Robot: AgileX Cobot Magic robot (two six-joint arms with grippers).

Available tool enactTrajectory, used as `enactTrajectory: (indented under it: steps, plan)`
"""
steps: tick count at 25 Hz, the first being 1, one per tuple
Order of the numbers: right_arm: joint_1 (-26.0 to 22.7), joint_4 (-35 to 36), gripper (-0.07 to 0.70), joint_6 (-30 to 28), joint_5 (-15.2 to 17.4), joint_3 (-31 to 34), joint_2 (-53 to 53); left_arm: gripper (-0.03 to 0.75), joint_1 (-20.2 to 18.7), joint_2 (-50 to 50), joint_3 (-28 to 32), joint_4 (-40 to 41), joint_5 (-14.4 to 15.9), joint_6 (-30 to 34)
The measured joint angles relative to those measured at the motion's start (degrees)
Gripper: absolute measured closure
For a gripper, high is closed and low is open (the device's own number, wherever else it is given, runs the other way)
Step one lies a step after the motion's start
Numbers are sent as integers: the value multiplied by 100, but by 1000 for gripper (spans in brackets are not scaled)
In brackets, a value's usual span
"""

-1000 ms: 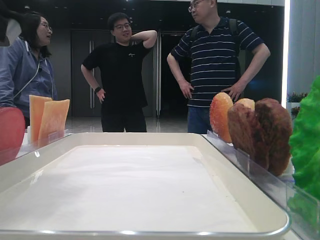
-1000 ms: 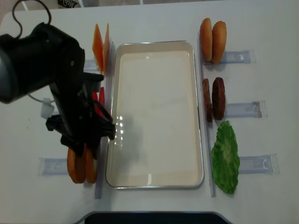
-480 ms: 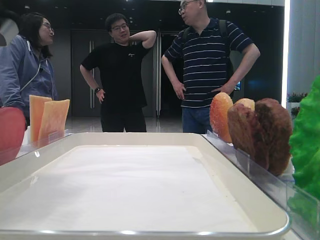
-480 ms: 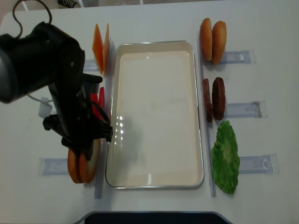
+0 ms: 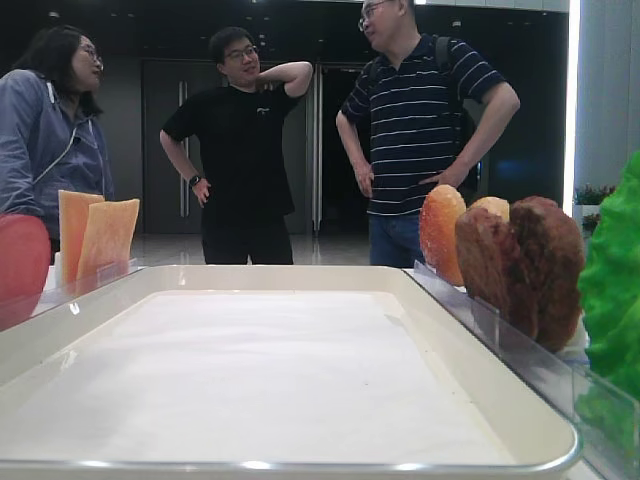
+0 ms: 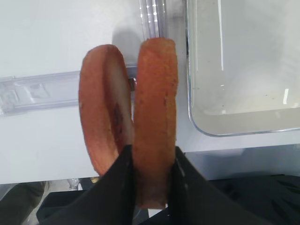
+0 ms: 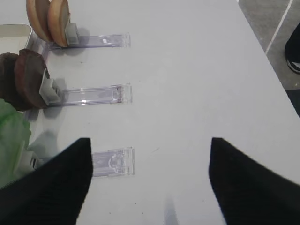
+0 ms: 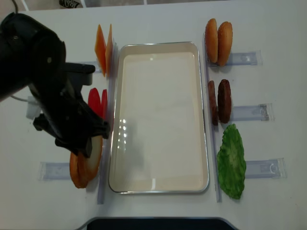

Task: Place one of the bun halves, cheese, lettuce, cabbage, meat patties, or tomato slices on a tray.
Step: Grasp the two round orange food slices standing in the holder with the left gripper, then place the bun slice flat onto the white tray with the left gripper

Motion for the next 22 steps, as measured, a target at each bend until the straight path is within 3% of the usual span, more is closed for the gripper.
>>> enactTrajectory:
  steps: [13,22]
  plan:
    - [0,0,108,0,0,0,0,571,0,-479,0,-329,33,-156]
    - [0,0,108,0,0,0,0,573,0,-484,17,-773,-759,-156]
